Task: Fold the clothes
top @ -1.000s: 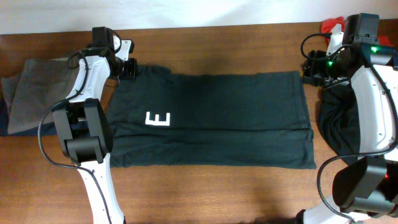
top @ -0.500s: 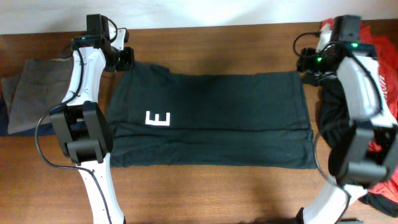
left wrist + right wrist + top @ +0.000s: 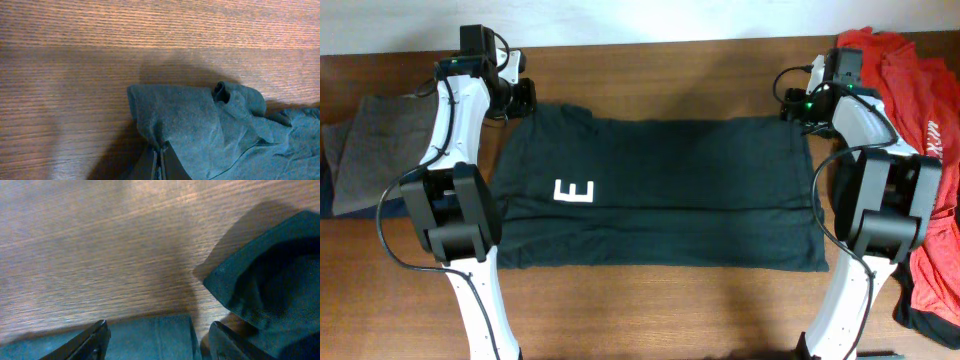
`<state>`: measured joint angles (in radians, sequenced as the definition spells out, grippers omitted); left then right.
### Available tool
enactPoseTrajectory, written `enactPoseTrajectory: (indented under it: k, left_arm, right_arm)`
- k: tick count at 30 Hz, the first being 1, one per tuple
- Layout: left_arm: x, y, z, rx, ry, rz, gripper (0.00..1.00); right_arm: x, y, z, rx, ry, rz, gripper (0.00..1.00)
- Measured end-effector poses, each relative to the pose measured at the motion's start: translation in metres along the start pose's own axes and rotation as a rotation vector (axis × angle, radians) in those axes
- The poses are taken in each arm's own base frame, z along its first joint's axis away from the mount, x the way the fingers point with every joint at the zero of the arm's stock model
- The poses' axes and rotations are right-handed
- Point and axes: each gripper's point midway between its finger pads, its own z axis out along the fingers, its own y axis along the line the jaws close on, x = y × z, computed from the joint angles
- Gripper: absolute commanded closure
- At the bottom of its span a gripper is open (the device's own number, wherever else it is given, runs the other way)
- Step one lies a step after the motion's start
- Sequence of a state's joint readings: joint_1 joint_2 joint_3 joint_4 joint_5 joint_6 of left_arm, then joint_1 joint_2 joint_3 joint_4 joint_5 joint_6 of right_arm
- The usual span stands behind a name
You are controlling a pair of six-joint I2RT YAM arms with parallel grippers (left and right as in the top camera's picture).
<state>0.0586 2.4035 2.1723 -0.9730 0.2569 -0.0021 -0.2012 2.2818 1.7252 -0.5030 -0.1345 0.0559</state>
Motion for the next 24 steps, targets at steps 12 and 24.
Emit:
enactPoseTrajectory:
  k: [12,24]
  left_arm:
    - [0.0,0.0,0.0,0.0,0.0,0.0,0.97]
    - [0.0,0.0,0.0,-0.001,0.0,-0.003,0.98]
  right_arm:
    - [0.005,-0.002,0.015,0.001,0.006,0.0,0.89]
    - [0.01,-0.002,0.013,-0.002,0.037,0.034,0.96]
